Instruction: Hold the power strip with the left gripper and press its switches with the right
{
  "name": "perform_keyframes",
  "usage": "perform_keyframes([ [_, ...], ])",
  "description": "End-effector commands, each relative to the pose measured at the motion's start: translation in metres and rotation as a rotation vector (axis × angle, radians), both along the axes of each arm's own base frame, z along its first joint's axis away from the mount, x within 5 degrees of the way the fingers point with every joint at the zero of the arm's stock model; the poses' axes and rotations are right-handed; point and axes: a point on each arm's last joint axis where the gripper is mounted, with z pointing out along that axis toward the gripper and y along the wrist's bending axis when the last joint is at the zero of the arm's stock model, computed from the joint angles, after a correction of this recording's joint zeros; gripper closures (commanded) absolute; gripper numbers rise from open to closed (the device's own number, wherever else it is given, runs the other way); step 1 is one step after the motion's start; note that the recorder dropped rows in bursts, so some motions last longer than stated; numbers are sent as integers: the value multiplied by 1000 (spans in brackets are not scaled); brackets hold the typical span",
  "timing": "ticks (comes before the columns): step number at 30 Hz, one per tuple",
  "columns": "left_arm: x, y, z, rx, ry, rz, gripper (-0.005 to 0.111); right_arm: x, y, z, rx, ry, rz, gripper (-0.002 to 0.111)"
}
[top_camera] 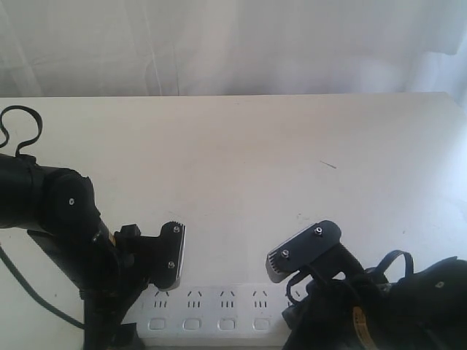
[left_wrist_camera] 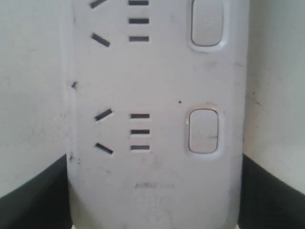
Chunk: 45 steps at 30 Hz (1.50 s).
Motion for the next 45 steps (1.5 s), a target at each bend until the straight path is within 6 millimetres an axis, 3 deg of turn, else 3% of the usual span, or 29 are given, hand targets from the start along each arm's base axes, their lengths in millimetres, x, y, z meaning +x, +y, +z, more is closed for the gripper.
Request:
perform_keyframes([
  [1,-9,9,-15,79,77,-59,107,6,-10,0,-67,-79,-59,108],
  [10,-8,9,-15,75,65,-58,107,-2,-21,79,210,-338,-106,108],
  [15,-3,6,-14,42,7,-27,107,-10,-35,106,299,-454,-146,108],
  [19,-2,5,-14,34,2,-17,107,-12,-36,110,318,-463,-141,108],
  [27,1,4,-14,27,-30,-11,106,-7,-29,96,270,-403,-124,108],
  [29,0,5,-14,32,-27,-17,85,-6,-28,92,257,-390,-124,108],
  [31,1,4,-14,30,-31,-10,43,-4,-26,88,241,-376,-123,108],
  [32,2,4,-14,26,-44,-4,14,-4,-25,86,232,-368,-123,108],
  [33,2,4,-14,25,-44,7,3,-3,-25,85,228,-364,-124,108],
  [36,1,4,-11,25,-30,11,5,-2,-24,82,217,-354,-123,108],
  [39,1,4,5,16,-48,-19,5,-2,-23,80,211,-349,-122,108],
  [43,4,0,50,-55,-128,-21,5,-1,-23,79,200,-350,-127,108],
  [44,3,-2,76,-106,-164,-7,5,0,-24,78,192,-351,-132,108],
  [45,0,-2,89,-133,-176,10,5,0,-23,77,190,-350,-132,108],
])
